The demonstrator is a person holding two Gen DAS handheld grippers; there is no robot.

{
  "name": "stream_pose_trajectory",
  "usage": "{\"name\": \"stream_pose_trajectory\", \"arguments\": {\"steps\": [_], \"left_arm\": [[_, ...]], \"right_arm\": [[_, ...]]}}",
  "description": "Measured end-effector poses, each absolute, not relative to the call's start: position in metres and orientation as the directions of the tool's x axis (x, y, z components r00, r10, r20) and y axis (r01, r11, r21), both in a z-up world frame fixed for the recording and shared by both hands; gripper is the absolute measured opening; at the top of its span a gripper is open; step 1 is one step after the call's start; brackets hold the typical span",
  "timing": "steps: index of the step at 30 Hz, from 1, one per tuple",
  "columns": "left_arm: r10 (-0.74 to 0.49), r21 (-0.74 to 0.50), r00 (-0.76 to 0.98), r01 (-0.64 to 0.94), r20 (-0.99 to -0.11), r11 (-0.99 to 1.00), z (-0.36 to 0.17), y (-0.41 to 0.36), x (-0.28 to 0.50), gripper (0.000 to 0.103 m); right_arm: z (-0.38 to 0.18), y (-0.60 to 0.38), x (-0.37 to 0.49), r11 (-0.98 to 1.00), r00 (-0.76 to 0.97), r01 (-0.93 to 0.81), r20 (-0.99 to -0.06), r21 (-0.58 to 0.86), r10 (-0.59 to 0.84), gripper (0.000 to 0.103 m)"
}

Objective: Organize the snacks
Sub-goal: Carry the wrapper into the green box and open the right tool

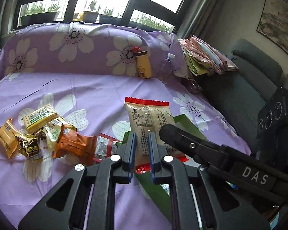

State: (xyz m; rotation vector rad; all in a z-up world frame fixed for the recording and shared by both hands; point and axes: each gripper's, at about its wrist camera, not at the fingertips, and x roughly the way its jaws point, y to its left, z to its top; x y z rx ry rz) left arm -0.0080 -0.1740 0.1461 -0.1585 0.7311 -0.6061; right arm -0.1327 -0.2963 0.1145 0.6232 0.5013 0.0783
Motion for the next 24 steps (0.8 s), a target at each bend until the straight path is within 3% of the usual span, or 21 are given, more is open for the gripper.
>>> {"name": "stream_pose_trajectory", "arguments": {"steps": [8, 24], "left_arm": [[-0.607, -0.341, 0.502, 0.526, -0.616, 0.78, 0.135, -0.226, -0.003, 0.01], [-0.592, -0.352, 0.389, 0.532, -0.706, 0.77, 0.096, -0.265, 0.009, 0.01]], "right_arm": [[0.101, -0.344, -0.149, 0.755, 0.889, 0.202, -0.44, 0.624, 0.126, 0.052], [0.062, -0.381, -0.145, 0.688, 0.81, 0.373, -0.581, 0.622, 0.086, 0.052]]}}
